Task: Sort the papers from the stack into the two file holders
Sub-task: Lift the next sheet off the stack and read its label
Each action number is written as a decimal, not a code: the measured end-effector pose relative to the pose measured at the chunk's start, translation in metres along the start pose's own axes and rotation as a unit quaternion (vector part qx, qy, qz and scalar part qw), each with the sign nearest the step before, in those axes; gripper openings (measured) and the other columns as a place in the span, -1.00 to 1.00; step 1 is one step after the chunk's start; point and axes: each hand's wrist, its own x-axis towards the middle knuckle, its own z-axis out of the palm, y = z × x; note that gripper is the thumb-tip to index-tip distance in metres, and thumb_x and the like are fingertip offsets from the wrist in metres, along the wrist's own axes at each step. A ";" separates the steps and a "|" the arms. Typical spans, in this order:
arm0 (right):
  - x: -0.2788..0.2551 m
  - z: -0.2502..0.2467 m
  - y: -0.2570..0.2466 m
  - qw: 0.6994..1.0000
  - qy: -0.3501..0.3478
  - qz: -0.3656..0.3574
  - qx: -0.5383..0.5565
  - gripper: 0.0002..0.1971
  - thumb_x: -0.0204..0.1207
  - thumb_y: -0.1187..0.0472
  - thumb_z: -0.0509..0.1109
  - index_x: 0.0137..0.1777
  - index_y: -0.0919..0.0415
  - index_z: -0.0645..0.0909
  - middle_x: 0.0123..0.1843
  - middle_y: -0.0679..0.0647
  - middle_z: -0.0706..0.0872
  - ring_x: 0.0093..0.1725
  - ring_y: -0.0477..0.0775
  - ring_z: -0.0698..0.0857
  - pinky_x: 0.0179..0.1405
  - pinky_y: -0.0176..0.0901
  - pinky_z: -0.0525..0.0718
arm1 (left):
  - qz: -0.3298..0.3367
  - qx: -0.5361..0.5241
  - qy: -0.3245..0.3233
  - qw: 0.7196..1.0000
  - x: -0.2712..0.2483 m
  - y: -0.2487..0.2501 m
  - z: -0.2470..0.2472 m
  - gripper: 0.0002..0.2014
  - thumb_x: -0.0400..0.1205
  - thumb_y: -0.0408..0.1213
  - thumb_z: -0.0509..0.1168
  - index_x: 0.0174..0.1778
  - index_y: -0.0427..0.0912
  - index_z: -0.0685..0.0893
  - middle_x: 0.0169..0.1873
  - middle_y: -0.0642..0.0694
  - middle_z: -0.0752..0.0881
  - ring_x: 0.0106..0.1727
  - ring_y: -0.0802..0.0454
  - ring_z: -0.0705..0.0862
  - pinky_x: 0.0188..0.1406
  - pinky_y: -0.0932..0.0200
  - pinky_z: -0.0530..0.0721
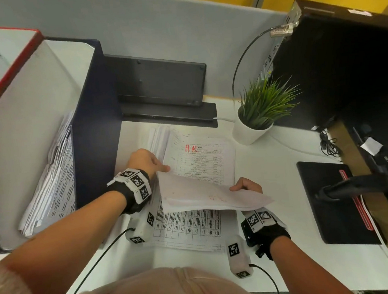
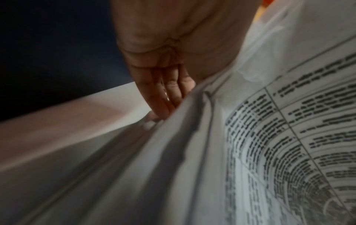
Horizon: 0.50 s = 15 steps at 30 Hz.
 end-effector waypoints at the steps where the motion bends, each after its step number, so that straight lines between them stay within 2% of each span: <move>1: -0.001 0.001 -0.001 1.000 0.003 0.001 0.004 -0.50 0.27 0.75 0.13 -0.75 0.26 0.39 -0.71 -0.09 0.39 -0.68 -0.15 0.37 -0.71 -0.51 0.30 | 0.003 0.010 0.000 1.000 0.000 0.001 0.000 -0.77 0.38 -0.19 0.55 -0.27 -0.29 0.73 -0.20 -0.18 0.77 -0.12 -0.11 0.73 -0.05 0.06 0.71; 7: 0.000 0.002 0.001 0.997 0.005 -0.035 -0.069 -0.58 0.28 0.73 0.20 -0.59 0.23 0.46 -0.41 0.11 0.40 -0.42 0.03 0.37 -0.65 -0.46 0.39 | 0.035 0.040 0.007 0.999 -0.001 -0.002 0.002 -0.83 0.51 -0.30 0.43 -0.25 -0.38 0.71 -0.13 -0.28 0.76 -0.04 -0.19 0.72 -0.02 0.02 0.68; 9: 0.000 0.002 -0.002 0.999 0.014 -0.022 -0.046 -0.55 0.28 0.73 0.19 -0.66 0.25 0.45 -0.44 0.11 0.39 -0.45 0.03 0.36 -0.68 -0.48 0.37 | 0.045 0.046 0.008 0.998 -0.002 -0.002 0.003 -0.82 0.54 -0.31 0.40 -0.23 -0.41 0.71 -0.15 -0.31 0.75 -0.07 -0.20 0.71 -0.03 0.01 0.67; 11: -0.001 0.002 -0.004 0.998 0.004 -0.033 -0.052 -0.53 0.29 0.75 0.18 -0.65 0.23 0.48 -0.47 0.11 0.42 -0.47 0.02 0.38 -0.67 -0.50 0.38 | 0.053 0.046 0.010 0.997 -0.004 -0.002 0.002 -0.80 0.56 -0.32 0.36 -0.21 -0.43 0.72 -0.19 -0.33 0.74 -0.17 -0.16 0.67 -0.09 0.03 0.65; 13: -0.003 0.002 -0.005 0.997 -0.012 -0.052 -0.056 -0.53 0.30 0.77 0.18 -0.53 0.19 0.53 -0.45 0.12 0.47 -0.46 0.02 0.46 -0.61 -0.49 0.46 | 0.068 0.046 0.015 0.997 -0.007 -0.003 0.002 -0.78 0.59 -0.32 0.31 -0.19 -0.44 0.72 -0.20 -0.34 0.74 -0.21 -0.17 0.66 -0.12 0.03 0.65; 15: -0.004 0.002 -0.005 0.998 -0.018 -0.053 -0.037 -0.56 0.30 0.77 0.17 -0.41 0.20 0.55 -0.38 0.15 0.52 -0.44 -0.02 0.57 -0.54 -0.49 0.55 | 0.097 0.041 0.042 0.994 -0.011 -0.005 0.003 -0.79 0.62 -0.32 0.26 -0.20 -0.36 0.73 -0.22 -0.28 0.74 -0.17 -0.21 0.70 -0.14 0.04 0.65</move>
